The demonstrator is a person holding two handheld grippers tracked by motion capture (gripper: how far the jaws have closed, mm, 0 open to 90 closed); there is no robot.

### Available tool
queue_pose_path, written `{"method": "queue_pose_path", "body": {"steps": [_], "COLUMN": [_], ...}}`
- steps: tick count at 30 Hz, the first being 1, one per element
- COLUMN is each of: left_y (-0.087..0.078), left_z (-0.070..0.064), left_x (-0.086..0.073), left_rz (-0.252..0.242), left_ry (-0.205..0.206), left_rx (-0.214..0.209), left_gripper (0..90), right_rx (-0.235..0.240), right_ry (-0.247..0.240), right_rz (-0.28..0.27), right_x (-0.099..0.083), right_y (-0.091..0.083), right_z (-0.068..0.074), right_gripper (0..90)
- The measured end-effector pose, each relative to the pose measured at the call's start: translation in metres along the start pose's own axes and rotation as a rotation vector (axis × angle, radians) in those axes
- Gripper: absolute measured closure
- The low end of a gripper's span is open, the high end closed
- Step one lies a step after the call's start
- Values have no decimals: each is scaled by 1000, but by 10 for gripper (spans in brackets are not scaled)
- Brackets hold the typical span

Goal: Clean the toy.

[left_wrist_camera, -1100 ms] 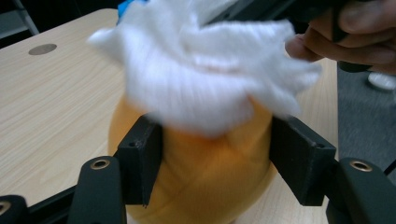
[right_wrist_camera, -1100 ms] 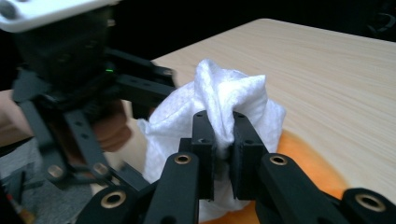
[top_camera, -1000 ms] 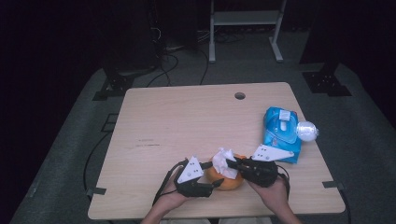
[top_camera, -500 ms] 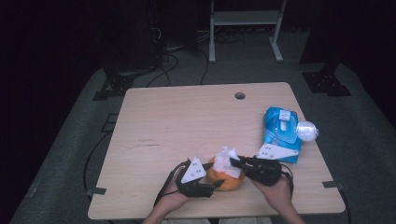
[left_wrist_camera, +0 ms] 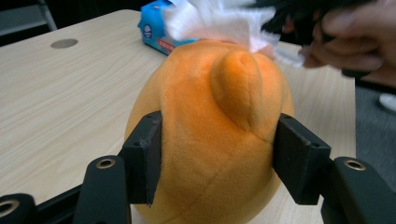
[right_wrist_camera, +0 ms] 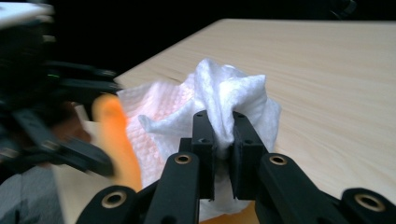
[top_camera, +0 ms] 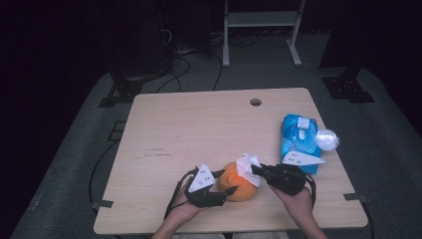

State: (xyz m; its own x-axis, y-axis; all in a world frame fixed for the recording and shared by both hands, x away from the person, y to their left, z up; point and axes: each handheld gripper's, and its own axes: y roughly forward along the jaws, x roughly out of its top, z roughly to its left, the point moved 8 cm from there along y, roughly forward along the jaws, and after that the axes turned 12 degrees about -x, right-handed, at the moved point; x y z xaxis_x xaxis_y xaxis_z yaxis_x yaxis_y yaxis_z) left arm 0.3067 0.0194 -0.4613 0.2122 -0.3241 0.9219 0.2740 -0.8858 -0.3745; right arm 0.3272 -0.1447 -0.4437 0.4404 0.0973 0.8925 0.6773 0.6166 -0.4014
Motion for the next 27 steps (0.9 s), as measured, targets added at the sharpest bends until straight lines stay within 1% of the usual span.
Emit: {"method": "queue_pose_path", "body": {"steps": [1,2,3,4,5,6,8,9,10,11,12,14,16,19,20,21,22,23,24,25,27], "left_y": [-2,-5,-8,-11,-13,-14,-16,-17,-19,-19,-19,-18,-14,-6,-4,-3,-2,-1,-1,0,2], "left_z": [2,3,4,6,8,10,12,13,13,13,13,11,9,1,-1,-3,-5,-6,-8,-8,-7], "left_x": [1,2,4,5,6,6,5,4,4,5,5,5,4,2,2,2,2,3,3,4,3], "left_rz": [-2,-8,-16,-32,-41,-43,-45,-50,-50,-50,-48,-37,-19,-1,4,8,12,13,4,-3,-1], "left_ry": [-7,-7,-11,-26,-37,-45,-56,-63,-65,-65,-58,-48,-22,3,16,21,31,41,44,36,34], "left_rx": [4,8,16,22,26,34,41,43,43,43,48,52,63,60,57,49,39,29,14,3,6], "left_gripper": [401,403,405,406,407,409,411,411,412,413,413,413,414,411,406,393,370,343,314,283,236], "right_rx": [-13,-28,-38,-31,-7,20,64,81,88,94,96,61,34,-13,-23,-27,-23,-13,2,26,110], "right_ry": [25,31,19,21,34,31,7,-1,-5,-4,9,29,38,-1,-5,0,13,27,37,52,83], "right_rz": [6,15,25,27,26,23,10,1,-6,-7,-2,23,57,80,88,88,77,64,42,18,-22], "right_x": [-3,-5,-7,-8,-8,-8,-8,-7,-6,-6,-6,-11,-15,-17,-17,-17,-15,-12,-7,-2,7], "right_y": [1,1,2,3,5,7,10,10,11,11,12,16,20,21,21,20,17,14,10,5,-2], "right_z": [-7,-10,-11,-8,-3,5,22,28,31,30,27,16,8,5,3,1,0,0,1,3,10], "right_gripper": [813,813,814,813,813,813,811,811,811,811,812,811,810,811,810,811,811,811,810,810,808]}}
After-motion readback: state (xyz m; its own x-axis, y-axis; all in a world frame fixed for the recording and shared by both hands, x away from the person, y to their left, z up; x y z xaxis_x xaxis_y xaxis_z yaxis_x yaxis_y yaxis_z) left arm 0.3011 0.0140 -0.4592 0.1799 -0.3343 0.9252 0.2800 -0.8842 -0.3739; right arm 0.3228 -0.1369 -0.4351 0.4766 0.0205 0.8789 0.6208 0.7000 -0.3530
